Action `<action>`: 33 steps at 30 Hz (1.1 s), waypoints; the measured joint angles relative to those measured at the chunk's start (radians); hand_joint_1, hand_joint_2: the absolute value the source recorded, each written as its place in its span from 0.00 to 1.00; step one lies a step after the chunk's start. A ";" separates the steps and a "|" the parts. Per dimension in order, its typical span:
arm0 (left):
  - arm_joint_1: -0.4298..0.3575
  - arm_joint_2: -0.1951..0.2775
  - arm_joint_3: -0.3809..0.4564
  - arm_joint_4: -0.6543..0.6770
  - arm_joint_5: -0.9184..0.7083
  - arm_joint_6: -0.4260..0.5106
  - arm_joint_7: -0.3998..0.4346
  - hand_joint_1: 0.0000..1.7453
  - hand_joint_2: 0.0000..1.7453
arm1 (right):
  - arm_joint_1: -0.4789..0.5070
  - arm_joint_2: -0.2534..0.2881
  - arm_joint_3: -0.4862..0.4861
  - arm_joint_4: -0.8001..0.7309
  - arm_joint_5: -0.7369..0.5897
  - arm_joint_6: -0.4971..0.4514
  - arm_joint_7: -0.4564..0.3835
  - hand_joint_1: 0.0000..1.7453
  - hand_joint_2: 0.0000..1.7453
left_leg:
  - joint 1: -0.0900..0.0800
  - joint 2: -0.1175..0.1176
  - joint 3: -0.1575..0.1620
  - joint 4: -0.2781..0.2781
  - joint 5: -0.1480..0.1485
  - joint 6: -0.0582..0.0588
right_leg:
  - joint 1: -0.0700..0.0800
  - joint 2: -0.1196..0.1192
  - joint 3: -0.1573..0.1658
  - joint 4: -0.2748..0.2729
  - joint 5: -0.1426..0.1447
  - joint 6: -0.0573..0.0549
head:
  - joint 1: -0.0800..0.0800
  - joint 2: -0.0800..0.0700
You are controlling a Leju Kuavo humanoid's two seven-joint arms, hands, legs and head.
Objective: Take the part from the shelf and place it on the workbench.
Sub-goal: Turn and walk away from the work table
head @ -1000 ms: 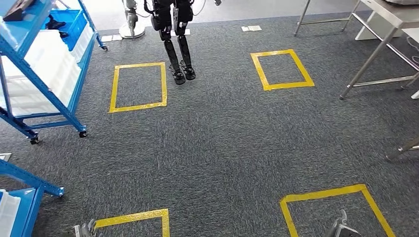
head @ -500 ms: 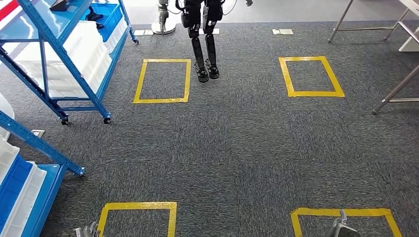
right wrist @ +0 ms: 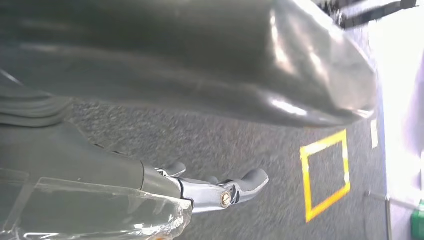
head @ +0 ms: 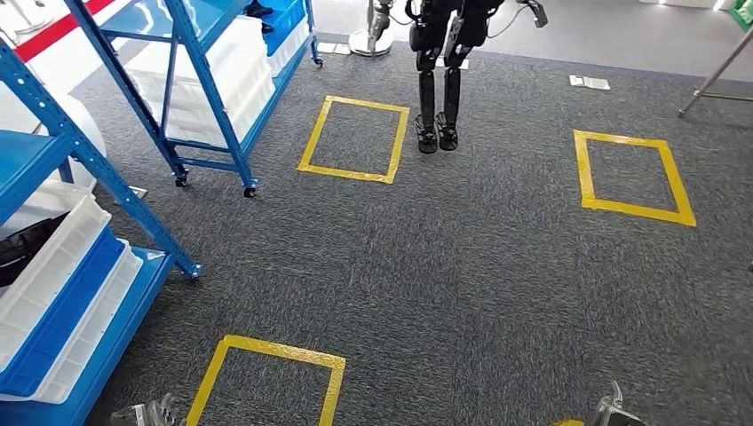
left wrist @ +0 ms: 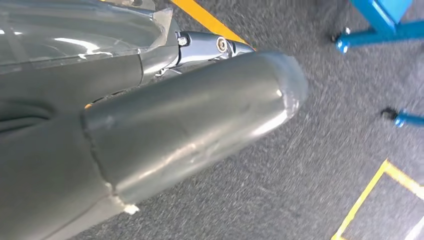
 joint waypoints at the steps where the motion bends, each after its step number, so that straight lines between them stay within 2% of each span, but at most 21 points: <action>1: 0.000 0.000 0.000 0.000 0.000 0.000 0.000 0.00 0.00 | -0.001 0.000 0.000 0.000 0.000 0.000 0.000 0.00 0.00 | -0.001 -0.013 -0.001 0.004 -0.001 -0.005 | -0.003 0.018 0.028 -0.067 0.028 0.006 | 0.000 0.000; 3: 0.000 0.000 0.000 0.000 0.000 0.000 0.000 0.00 0.00 | -0.001 -0.001 0.000 0.001 0.000 0.000 0.000 0.00 0.00 | -0.003 -0.035 -0.006 0.009 -0.002 -0.017 | -0.004 0.039 0.056 -0.140 0.057 0.004 | -0.001 0.000; 5: 0.004 0.001 0.000 0.000 0.000 0.000 0.001 0.00 0.00 | -0.003 0.000 0.000 0.002 0.000 0.000 0.000 0.00 0.00 | -0.003 -0.051 -0.012 0.006 0.003 -0.029 | -0.002 0.026 0.060 -0.146 0.062 -0.009 | -0.002 0.000; 6: 0.007 0.001 0.000 0.000 0.000 0.000 0.001 0.00 0.00 | -0.005 0.000 0.000 0.002 0.001 0.000 0.000 0.00 0.00 | -0.001 -0.045 -0.016 0.009 0.001 -0.033 | -0.004 0.017 0.061 -0.147 0.065 -0.015 | -0.003 0.000; 8: 0.009 0.002 0.000 0.001 0.000 0.001 0.001 0.00 0.00 | -0.006 0.000 0.001 0.002 0.002 0.000 0.000 0.00 0.00 | 0.000 0.000 -0.040 0.057 -0.032 -0.041 | -0.007 -0.003 0.062 -0.150 0.070 -0.030 | -0.008 0.000; 10: 0.007 0.001 0.000 0.001 0.000 0.002 0.001 0.00 0.00 | -0.003 0.001 0.000 0.002 0.003 0.000 -0.001 0.00 0.00 | 0.001 0.052 -0.095 0.178 -0.098 -0.048 | 0.000 -0.026 0.062 -0.150 0.068 -0.041 | -0.014 0.000; 12: 0.008 0.001 0.000 0.001 0.000 0.002 0.001 0.00 0.00 | -0.002 0.000 -0.001 0.003 0.003 0.000 0.000 0.00 0.00 | 0.003 0.067 -0.143 0.281 -0.135 -0.051 | 0.005 -0.053 0.062 -0.150 0.066 -0.046 | -0.015 0.000; 13: 0.009 0.001 0.000 0.001 0.000 0.002 0.001 0.00 0.00 | -0.002 0.000 -0.001 0.003 0.003 0.000 0.000 0.00 0.00 | 0.003 0.071 -0.145 0.287 -0.128 -0.051 | 0.006 -0.065 0.062 -0.150 0.065 -0.048 | -0.015 0.000; 14: 0.010 0.001 0.000 0.002 0.001 0.002 0.001 0.00 0.00 | -0.003 0.000 -0.001 0.003 0.003 0.000 0.000 0.00 0.00 | 0.003 0.076 -0.127 0.255 -0.105 -0.050 | 0.007 -0.077 0.063 -0.150 0.063 -0.049 | -0.015 0.000; 16: 0.010 0.002 0.000 0.002 0.004 0.003 0.001 0.00 0.00 | -0.005 0.000 0.000 0.004 0.004 0.000 -0.001 0.00 0.00 | -0.001 0.111 -0.055 0.124 -0.048 -0.042 | 0.011 -0.100 0.068 -0.150 0.059 -0.050 | -0.016 0.000; 18: 0.008 0.004 0.000 0.002 0.005 0.004 0.001 0.00 0.00 | -0.005 0.000 0.000 0.006 0.005 0.000 -0.002 0.00 0.00 | -0.010 0.142 -0.008 0.033 -0.022 -0.032 | 0.018 -0.119 0.070 -0.149 0.054 -0.045 | -0.014 0.000; 19: 0.009 0.004 0.000 0.002 0.005 0.004 0.000 0.00 0.00 | -0.006 -0.001 0.000 0.007 0.006 0.001 -0.002 0.00 0.00 | -0.015 0.145 -0.004 0.020 -0.023 -0.029 | 0.021 -0.128 0.071 -0.150 0.052 -0.041 | -0.013 0.000; 21: 0.014 0.005 0.000 0.002 0.006 0.004 0.000 0.00 0.00 | -0.009 -0.001 0.002 0.010 0.006 0.003 -0.003 0.00 0.00 | -0.016 0.121 -0.003 0.011 -0.017 -0.018 | 0.023 -0.142 0.074 -0.149 0.048 -0.034 | -0.011 0.000; 23: 0.014 0.004 0.000 0.002 0.006 0.005 0.000 0.00 0.00 | -0.010 -0.002 0.004 0.012 0.007 0.007 -0.004 0.00 0.00 | -0.010 0.099 0.005 -0.004 -0.007 -0.005 | 0.021 -0.105 0.064 -0.118 0.028 -0.028 | -0.010 0.000; 25: 0.010 0.003 0.000 0.002 0.007 0.005 -0.001 0.00 0.00 | -0.006 -0.004 0.004 0.015 0.007 0.008 -0.005 0.00 0.00 | -0.005 0.076 0.007 -0.011 0.000 0.004 | 0.015 -0.044 0.014 -0.009 -0.021 -0.029 | -0.006 0.000; 27: 0.010 0.002 0.000 0.002 0.006 0.005 -0.001 0.00 0.00 | -0.001 -0.006 0.004 0.020 0.007 0.008 -0.004 0.00 0.00 | -0.004 0.048 0.004 -0.010 0.002 0.006 | 0.010 -0.022 -0.049 0.114 -0.063 -0.027 | -0.005 0.000; 28: 0.012 0.001 0.000 0.002 0.007 0.005 -0.001 0.00 0.00 | 0.000 -0.008 0.004 0.022 0.007 0.009 -0.004 0.00 0.00 | -0.003 0.033 0.003 -0.010 0.003 0.005 | 0.007 -0.020 -0.061 0.136 -0.064 -0.021 | -0.005 0.000; 29: 0.013 0.000 0.000 0.002 0.008 0.006 -0.001 0.00 0.00 | 0.000 -0.010 0.003 0.025 0.007 0.011 -0.005 0.00 0.00 | -0.002 0.019 0.003 -0.008 0.004 0.003 | 0.003 -0.018 -0.055 0.118 -0.048 -0.011 | -0.005 0.000; 30: 0.014 0.000 0.000 0.002 0.008 0.006 -0.001 0.00 0.00 | 0.000 -0.012 0.003 0.028 0.007 0.013 -0.006 0.00 0.00 | 0.001 0.004 0.003 -0.006 0.004 0.000 | -0.002 -0.011 -0.030 0.063 -0.020 0.002 | -0.005 0.000; 31: 0.013 0.000 0.001 0.002 0.010 0.006 -0.001 0.00 0.00 | 0.000 -0.015 0.003 0.033 0.006 0.015 -0.010 0.00 0.00 | 0.003 -0.010 0.001 -0.002 0.004 -0.005 | -0.010 0.010 0.002 -0.009 0.010 0.014 | -0.004 0.000; 33: 0.011 0.001 0.001 0.002 0.012 0.006 -0.001 0.00 0.00 | -0.001 -0.020 0.004 0.046 0.003 0.017 -0.019 0.00 0.00 | 0.003 -0.036 -0.008 0.010 0.001 -0.019 | -0.015 0.046 0.046 -0.114 0.047 0.017 | -0.004 0.000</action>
